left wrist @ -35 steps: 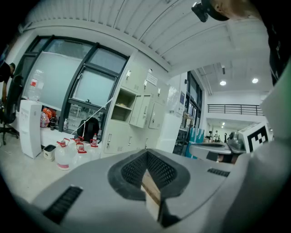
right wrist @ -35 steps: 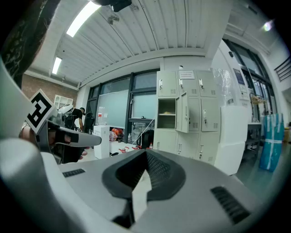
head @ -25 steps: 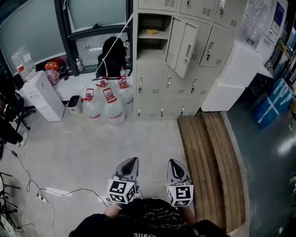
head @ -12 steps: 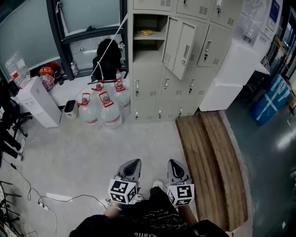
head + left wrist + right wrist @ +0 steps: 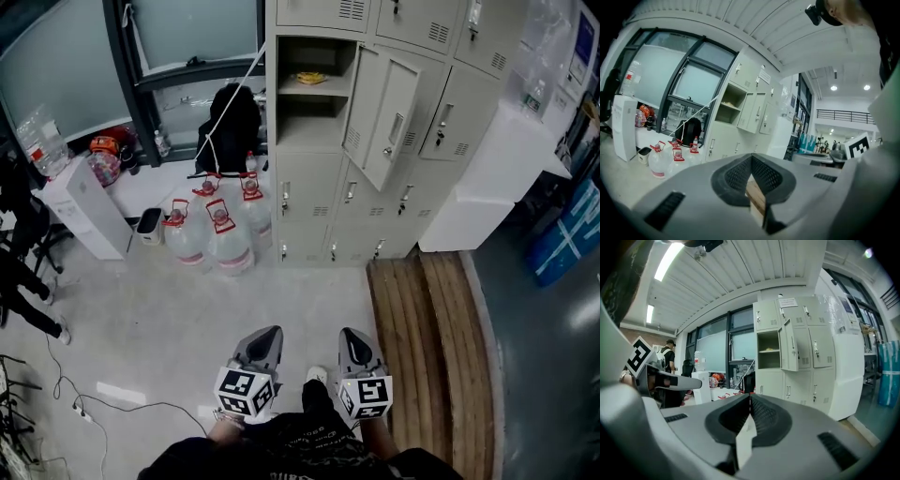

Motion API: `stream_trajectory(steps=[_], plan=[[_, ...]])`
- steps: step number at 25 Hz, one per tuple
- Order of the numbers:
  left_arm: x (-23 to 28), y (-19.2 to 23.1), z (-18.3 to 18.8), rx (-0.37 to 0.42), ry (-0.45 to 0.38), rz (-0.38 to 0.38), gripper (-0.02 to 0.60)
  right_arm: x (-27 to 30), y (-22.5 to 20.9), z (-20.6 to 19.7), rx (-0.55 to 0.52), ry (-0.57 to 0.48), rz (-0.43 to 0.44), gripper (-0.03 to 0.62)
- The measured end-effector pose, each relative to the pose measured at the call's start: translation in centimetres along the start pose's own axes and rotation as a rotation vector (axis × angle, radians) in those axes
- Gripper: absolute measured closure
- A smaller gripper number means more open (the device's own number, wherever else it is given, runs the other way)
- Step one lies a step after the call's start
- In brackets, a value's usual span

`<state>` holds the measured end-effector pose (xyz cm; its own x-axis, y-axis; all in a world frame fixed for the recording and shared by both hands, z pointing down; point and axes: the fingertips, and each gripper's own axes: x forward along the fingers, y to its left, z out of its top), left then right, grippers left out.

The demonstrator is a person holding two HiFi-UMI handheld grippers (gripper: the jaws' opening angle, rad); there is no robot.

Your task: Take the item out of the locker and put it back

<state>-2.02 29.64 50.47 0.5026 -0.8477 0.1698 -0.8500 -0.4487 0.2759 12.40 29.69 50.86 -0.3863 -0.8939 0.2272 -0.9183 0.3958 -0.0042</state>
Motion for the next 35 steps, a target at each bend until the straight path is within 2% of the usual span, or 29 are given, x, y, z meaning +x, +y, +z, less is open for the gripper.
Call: stream_trajectory(steps=[4, 12, 18, 25, 30, 35], plan=[[4.3, 0.4, 1.9, -0.011, -0.022, 0.037, 0.577, 4.2, -3.6, 1.4, -0.021, 0.029, 0.019, 0.591], [11.0, 1.0, 3.4, -0.062, -0.059, 0.117, 0.577, 9.8, -7.4, 3.9, -0.075, 0.005, 0.135, 0.591], [15.2, 0.6, 4.4, -0.133, -0.100, 0.151, 0.577, 12.2, -10.8, 4.1, -0.087, 0.010, 0.166, 0.591], [18.0, 0.3, 3.1, -0.121, -0.049, 0.150, 0.577, 13.6, -12.5, 3.8, -0.057, 0.018, 0.181, 0.591], [20.4, 0.6, 3.2, -0.026, -0.007, 0.138, 0.577, 15.0, -12.9, 3.8, -0.040, 0.030, 0.181, 0.591], [22.8, 3.1, 4.7, -0.057, -0.014, 0.131, 0.577, 17.6, -14.2, 4.5, -0.031, 0.019, 0.137, 0.591]])
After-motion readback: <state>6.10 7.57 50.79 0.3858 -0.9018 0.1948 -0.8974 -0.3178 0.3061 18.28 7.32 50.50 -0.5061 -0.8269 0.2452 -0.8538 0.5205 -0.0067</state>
